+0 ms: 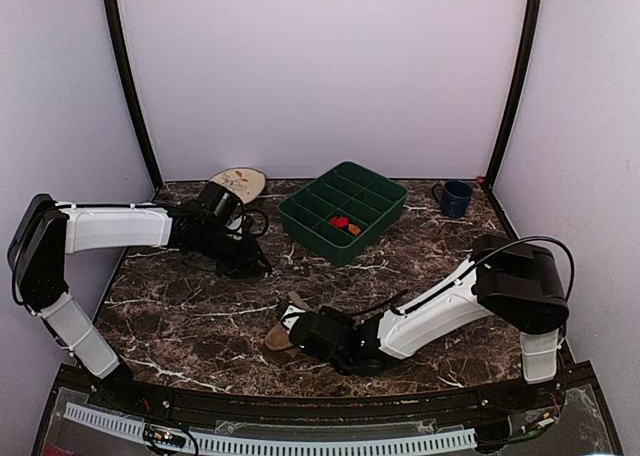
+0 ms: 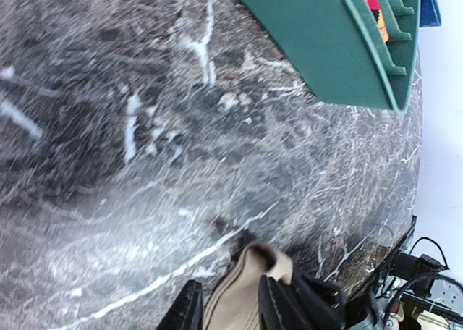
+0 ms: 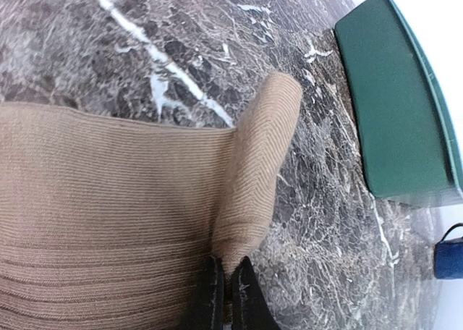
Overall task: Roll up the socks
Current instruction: Roll the sock at the center of the board.
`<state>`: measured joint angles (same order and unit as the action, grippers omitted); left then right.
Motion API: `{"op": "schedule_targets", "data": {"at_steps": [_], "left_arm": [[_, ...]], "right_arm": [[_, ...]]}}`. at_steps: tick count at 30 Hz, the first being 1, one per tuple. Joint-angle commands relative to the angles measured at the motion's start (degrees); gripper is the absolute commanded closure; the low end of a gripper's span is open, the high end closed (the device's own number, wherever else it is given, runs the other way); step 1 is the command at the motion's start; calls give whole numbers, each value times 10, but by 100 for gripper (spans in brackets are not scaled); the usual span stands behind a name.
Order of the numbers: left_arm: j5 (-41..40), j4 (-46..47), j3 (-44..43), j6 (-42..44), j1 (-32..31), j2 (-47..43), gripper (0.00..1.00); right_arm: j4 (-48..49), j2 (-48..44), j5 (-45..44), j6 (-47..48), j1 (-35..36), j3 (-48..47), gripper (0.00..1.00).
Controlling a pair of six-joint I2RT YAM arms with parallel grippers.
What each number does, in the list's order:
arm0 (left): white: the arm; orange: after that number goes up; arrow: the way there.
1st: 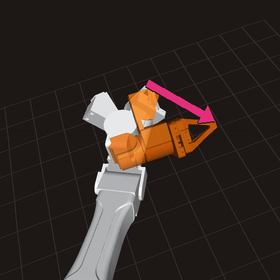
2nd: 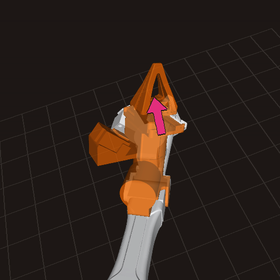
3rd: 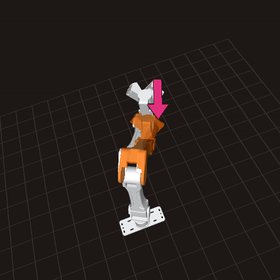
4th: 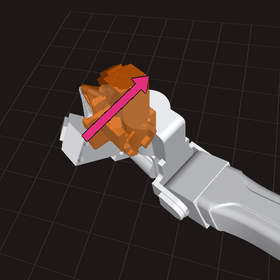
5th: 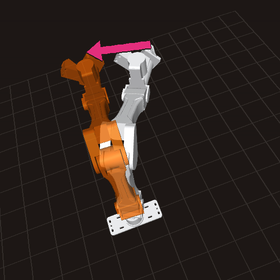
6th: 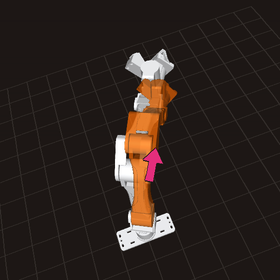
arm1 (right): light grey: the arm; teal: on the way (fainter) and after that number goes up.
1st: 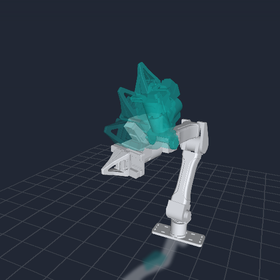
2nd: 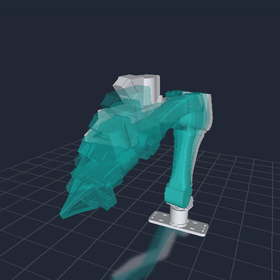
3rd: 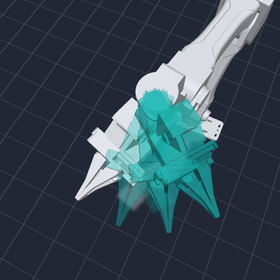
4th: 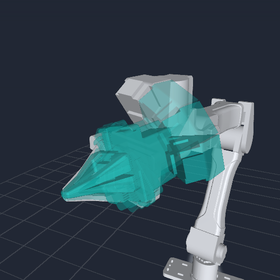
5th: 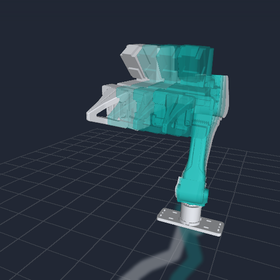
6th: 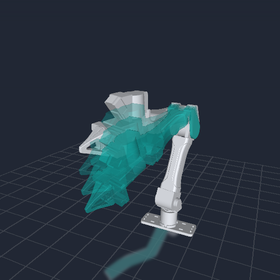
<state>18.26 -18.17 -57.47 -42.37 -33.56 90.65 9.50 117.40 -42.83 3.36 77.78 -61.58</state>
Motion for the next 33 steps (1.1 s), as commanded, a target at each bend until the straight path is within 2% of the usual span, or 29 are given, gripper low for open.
{"op": "schedule_targets", "data": {"at_steps": [1, 6, 14, 24, 33], "left_arm": [[65, -19, -59, 49, 9, 39, 70], [119, -13, -86, 66, 9, 70, 70], [161, -26, -85, 103, -2, 74, 71], [148, -74, -125, 157, -60, 132, 72], [129, -106, -170, 189, -77, 174, 73]], "right_arm": [[33, 4, -50, 43, 21, 19, 100], [31, 11, -68, 56, 40, 24, 100], [24, 38, -98, 77, 56, 16, 100], [18, 53, -101, 81, 64, 16, 100], [23, 55, -100, 78, 65, 31, 100]]}}
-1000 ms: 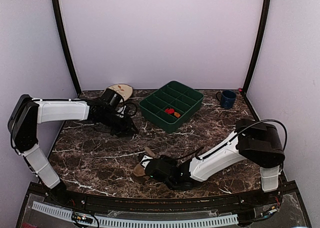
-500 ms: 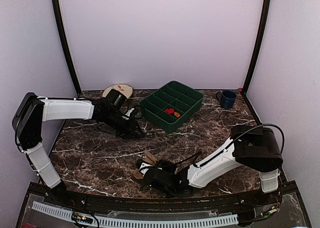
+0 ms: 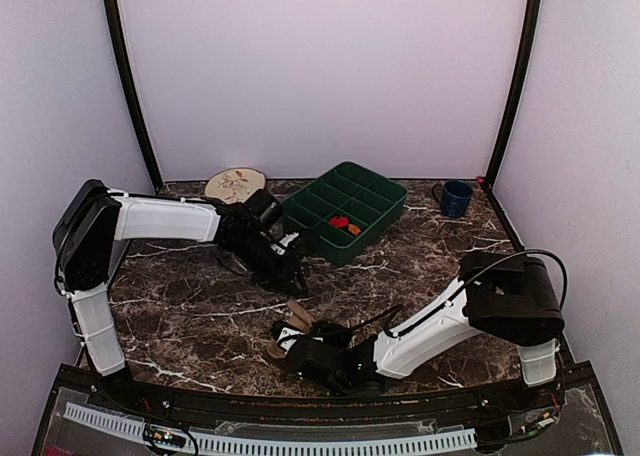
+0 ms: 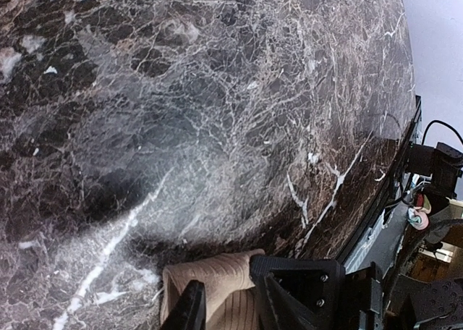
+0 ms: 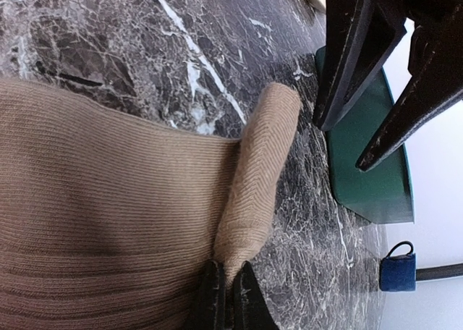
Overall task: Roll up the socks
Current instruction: Roll the sock at the center of the board.
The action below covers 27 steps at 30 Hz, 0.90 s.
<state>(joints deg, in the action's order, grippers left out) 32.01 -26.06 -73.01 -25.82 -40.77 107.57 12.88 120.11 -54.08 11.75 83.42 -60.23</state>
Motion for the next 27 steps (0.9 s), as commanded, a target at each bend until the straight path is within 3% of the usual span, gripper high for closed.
{"op": "schedule_targets", "data": {"at_steps": [1, 15, 27], "left_arm": [[-8, -27, -15, 24, -6, 7, 73], [-5, -25, -2, 24, -26, 7, 74], [-22, 19, 71, 8, -42, 9, 74]], "right_arm": [[-11, 28, 13, -6, 9, 18, 100], [-13, 30, 15, -3, 9, 14, 100], [-24, 27, 15, -8, 9, 11, 100]]}}
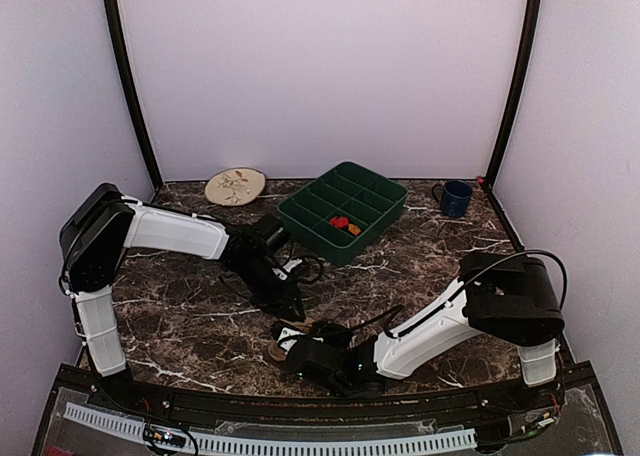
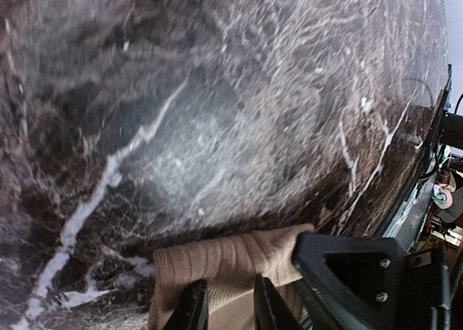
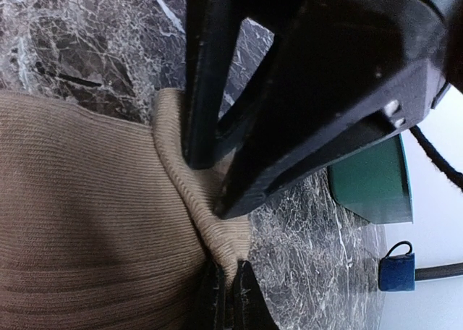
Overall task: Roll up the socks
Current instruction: Roll the sock at the center of the board.
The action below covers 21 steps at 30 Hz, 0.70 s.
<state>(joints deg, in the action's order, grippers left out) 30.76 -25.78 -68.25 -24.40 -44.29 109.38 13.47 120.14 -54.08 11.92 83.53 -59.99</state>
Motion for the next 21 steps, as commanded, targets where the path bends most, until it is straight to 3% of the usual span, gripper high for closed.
{"op": "schedule_targets", "data": {"at_steps": [1, 15, 21], "left_arm": [[-12, 21, 28, -11, -8, -9, 74], [-55, 40, 41, -37, -29, 14, 74], [-73, 43, 52, -50, -34, 18, 75]], "right_arm": [[-31, 26, 15, -10, 8, 8, 100], [-68, 11, 13, -48, 2, -4, 100], [-115, -12, 10, -87, -12, -21, 82]]}}
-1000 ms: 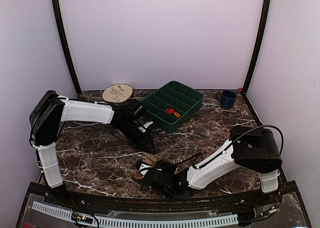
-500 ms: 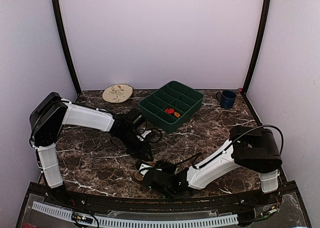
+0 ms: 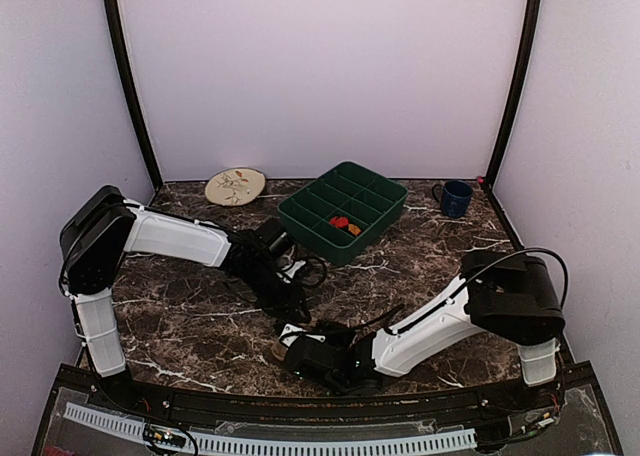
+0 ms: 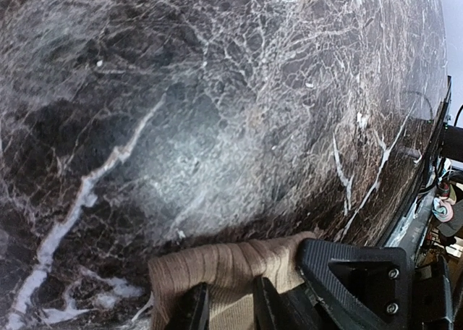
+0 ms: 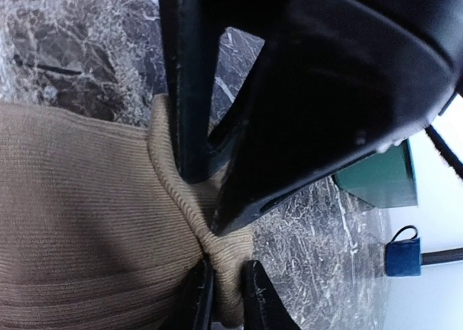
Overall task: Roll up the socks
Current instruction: Roll the sock at the center of the board.
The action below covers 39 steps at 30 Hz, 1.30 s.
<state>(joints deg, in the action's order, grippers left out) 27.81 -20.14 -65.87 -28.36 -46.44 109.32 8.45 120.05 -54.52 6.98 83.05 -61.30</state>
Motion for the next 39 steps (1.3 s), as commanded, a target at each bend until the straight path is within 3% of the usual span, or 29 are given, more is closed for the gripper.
{"op": "schedule_targets", "data": {"at_steps": [1, 6, 29, 39], "left_arm": [[-47, -13, 29, -13, -14, 19, 75], [-57, -10, 34, -20, -17, 21, 75], [-64, 8, 43, -35, -20, 28, 76], [-64, 15, 53, -29, -20, 28, 76]], "right_arm": [[-67, -16, 15, -45, -8, -8, 76], [-87, -39, 12, -67, -13, -11, 69], [-150, -161, 56, -208, -22, 33, 67], [-168, -258, 232, -343, -100, 75, 67]]}}
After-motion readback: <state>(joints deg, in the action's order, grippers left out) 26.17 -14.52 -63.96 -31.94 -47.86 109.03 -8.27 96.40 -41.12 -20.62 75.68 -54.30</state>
